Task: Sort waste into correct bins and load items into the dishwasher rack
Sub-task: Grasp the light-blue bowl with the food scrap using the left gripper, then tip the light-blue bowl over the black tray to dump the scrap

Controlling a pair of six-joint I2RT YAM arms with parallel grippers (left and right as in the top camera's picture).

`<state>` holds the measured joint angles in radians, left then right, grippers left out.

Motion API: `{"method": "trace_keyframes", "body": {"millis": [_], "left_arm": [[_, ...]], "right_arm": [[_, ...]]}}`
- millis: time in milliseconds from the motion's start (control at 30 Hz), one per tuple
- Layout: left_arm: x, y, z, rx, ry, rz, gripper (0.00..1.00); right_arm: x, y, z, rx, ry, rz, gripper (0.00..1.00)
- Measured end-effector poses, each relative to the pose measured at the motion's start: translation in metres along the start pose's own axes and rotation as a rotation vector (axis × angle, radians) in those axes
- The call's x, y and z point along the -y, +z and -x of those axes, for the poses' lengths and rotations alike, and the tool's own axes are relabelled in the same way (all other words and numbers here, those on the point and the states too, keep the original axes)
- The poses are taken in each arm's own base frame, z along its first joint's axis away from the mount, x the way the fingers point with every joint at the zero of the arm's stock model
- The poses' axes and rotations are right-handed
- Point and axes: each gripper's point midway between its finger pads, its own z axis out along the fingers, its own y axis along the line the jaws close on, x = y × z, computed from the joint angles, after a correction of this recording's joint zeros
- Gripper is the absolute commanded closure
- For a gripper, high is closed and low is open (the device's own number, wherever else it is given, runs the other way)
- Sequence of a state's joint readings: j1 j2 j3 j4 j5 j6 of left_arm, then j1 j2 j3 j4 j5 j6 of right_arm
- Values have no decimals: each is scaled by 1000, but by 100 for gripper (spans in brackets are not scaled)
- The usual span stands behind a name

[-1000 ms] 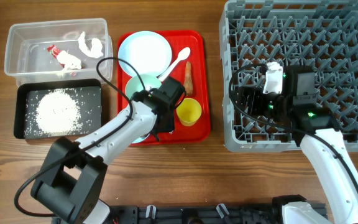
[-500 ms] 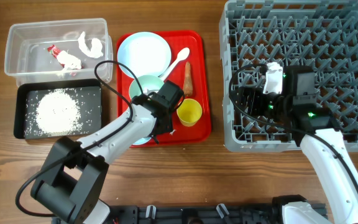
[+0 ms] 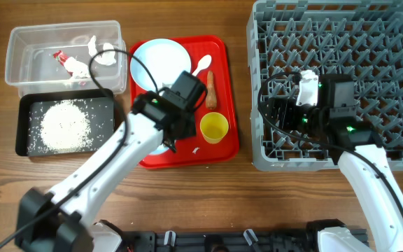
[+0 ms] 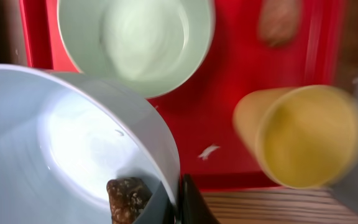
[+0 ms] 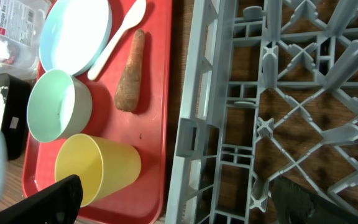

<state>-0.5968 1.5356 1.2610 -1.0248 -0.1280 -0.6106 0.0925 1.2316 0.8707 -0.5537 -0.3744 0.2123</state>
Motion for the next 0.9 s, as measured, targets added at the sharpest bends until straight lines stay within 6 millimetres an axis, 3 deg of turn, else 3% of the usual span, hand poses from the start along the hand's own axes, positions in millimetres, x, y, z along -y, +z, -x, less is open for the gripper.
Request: {"method": "trace_keyframes", "body": {"millis": [133, 367, 600, 900], "left_arm": [[-13, -20, 18, 47, -53, -37, 96], [-90, -22, 54, 25, -211, -102, 96], [-161, -33, 83, 80, -295, -355, 96], [-230, -10, 94, 111, -491, -746, 96]], "right_arm": [[0, 0, 0, 0, 0, 0, 1], [0, 0, 0, 0, 0, 0, 1], [0, 0, 0, 0, 0, 0, 1], [0, 0, 0, 0, 0, 0, 1]]}}
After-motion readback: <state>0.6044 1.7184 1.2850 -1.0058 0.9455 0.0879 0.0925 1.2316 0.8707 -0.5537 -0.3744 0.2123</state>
